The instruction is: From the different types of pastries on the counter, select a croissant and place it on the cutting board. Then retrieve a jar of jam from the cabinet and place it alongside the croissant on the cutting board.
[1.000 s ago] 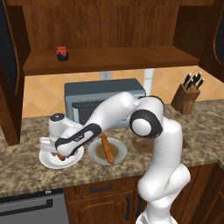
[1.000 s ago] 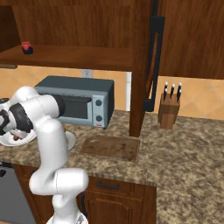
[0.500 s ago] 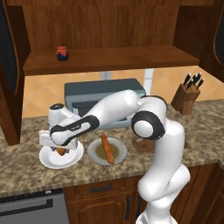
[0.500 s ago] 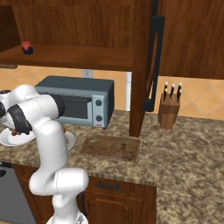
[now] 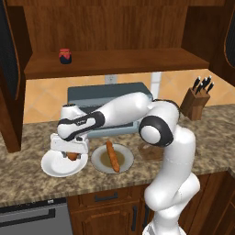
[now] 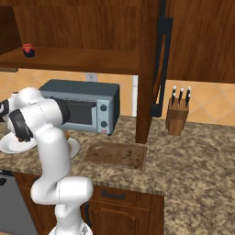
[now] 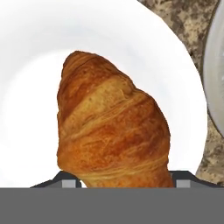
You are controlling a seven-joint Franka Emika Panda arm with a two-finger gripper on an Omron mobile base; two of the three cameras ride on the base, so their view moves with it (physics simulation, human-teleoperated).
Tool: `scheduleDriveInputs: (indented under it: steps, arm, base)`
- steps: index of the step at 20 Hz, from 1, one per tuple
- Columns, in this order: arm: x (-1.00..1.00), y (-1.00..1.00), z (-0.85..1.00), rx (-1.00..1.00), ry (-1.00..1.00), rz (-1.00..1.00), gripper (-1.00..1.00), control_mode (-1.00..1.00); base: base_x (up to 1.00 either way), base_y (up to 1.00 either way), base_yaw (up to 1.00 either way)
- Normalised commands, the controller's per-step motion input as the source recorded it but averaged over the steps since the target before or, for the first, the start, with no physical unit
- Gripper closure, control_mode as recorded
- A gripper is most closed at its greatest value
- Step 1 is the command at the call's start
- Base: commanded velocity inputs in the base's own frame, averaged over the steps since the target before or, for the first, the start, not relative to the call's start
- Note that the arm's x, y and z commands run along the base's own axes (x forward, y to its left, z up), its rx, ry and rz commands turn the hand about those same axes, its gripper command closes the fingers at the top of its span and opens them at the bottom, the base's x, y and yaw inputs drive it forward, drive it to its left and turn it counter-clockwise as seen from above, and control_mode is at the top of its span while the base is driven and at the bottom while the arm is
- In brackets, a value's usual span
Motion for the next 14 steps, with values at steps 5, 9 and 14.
scheduleDriveInputs:
  steps: [5,9,14]
  arm:
    - [0.00,-0.20,0.00,0.00,0.06,-0.05,1.00,-1.00]
    - [0.00,0.00,0.00,0.00,0.00,0.00,1.00,-1.00]
    - [0.00,0.00,0.37,0.00,-0.02,0.00,1.00,-1.00]
  base:
    - [0.00,0.00,0.00]
    - [0.00,0.00,0.00]
    - [0.00,0.00,0.00]
